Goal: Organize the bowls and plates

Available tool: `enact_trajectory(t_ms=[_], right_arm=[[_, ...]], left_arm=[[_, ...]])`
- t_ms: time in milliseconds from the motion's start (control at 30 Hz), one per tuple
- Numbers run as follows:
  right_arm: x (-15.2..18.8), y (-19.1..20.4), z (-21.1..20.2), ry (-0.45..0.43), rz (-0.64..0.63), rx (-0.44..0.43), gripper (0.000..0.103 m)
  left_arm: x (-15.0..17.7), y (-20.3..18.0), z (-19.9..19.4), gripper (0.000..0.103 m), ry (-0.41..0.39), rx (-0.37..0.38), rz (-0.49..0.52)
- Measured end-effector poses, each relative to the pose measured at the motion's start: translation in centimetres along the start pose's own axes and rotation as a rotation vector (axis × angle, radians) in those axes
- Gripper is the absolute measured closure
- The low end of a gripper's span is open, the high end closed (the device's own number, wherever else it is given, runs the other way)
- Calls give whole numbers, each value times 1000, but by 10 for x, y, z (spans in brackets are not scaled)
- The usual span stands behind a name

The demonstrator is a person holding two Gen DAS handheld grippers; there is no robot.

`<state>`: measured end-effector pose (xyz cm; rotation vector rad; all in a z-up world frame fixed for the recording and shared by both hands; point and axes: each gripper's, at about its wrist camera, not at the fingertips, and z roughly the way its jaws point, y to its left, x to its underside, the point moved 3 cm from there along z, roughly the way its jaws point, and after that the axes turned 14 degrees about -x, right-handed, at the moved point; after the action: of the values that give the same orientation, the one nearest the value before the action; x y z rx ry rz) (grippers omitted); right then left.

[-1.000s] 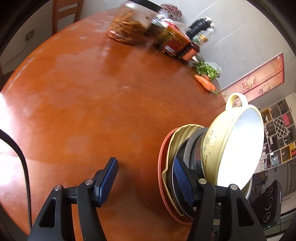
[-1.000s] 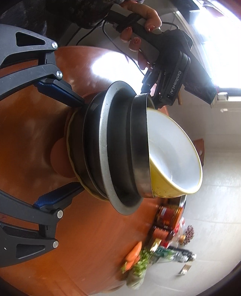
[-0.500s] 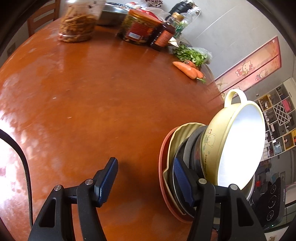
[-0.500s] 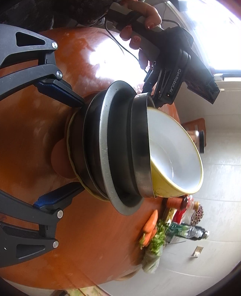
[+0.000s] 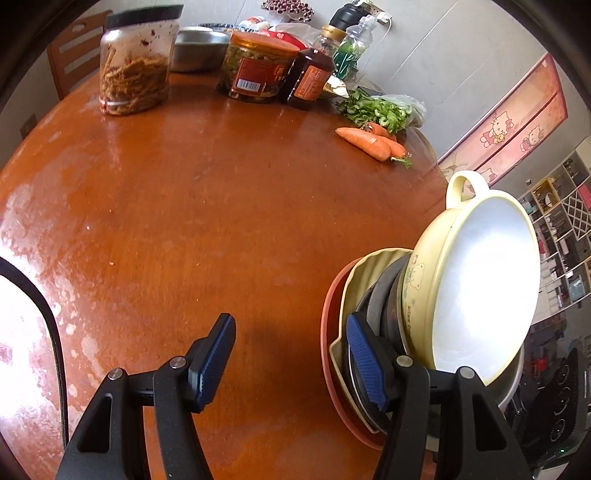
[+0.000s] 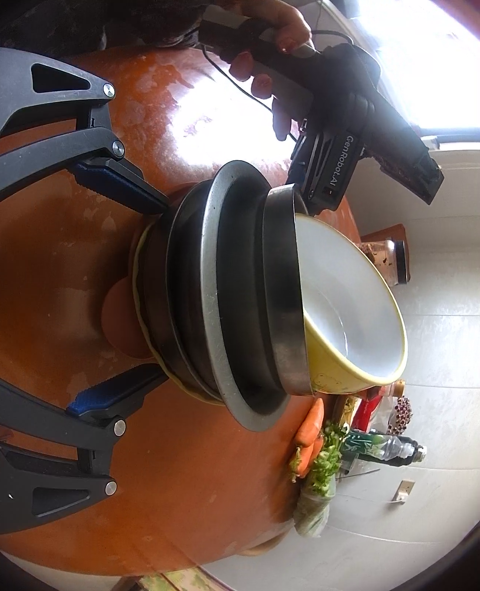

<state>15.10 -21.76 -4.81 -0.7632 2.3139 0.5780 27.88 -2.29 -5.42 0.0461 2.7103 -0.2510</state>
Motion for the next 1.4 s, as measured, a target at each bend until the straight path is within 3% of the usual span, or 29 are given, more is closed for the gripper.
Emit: enact_trajectory(t_ms=[500, 833, 1233, 1300, 1400], right_arm=[[-3, -1, 4, -3, 42, 4, 19], [0, 11, 1, 12, 47, 52, 19], [12, 56, -42, -149, 66, 169, 19], [16, 60, -46, -170, 102, 139, 19], [25, 67, -50, -187, 117, 161, 19]], left_arm=[[-2, -2, -2, 40, -31, -23, 13], [14, 5, -21, 39, -70, -31, 9], [81, 2, -75, 32, -226, -218, 40], [98, -2, -82, 30, -251, -206, 17], [119, -8, -86, 28, -263, -172, 11]])
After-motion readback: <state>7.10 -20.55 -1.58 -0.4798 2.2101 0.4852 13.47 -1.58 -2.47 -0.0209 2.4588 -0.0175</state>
